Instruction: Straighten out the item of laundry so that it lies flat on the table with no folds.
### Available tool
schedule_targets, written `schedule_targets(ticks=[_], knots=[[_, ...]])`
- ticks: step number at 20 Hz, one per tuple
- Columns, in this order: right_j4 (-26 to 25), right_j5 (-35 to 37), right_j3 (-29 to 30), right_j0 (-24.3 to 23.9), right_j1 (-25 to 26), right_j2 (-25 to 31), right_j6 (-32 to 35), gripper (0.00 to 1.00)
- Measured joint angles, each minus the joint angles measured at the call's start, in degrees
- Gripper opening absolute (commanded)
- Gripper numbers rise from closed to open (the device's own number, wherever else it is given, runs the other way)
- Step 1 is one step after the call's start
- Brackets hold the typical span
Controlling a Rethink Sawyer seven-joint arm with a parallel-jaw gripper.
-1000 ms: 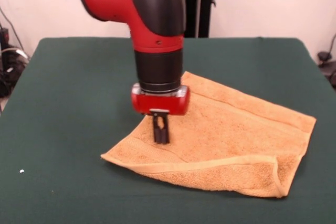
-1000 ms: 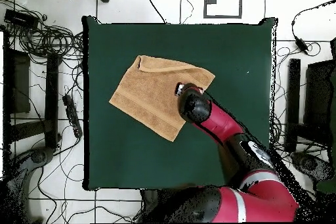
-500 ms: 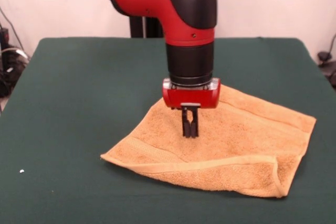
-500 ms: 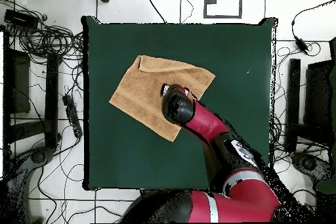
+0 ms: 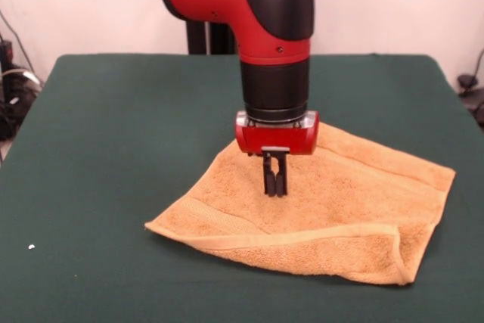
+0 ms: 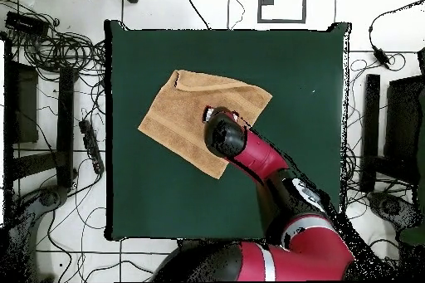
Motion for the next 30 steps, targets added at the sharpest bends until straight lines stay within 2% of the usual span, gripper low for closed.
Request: schedule_targets(ticks=[7, 17, 30], knots=[[1.4, 0.0, -0.2, 0.5, 1.7, 0.0, 0.0, 0.00], [6.2, -0.4, -0.6, 2.6, 2.2, -0.9, 0.0, 0.00], [14.8, -0.4, -2.8, 9.5, 2.6, -3.6, 0.9, 0.00]])
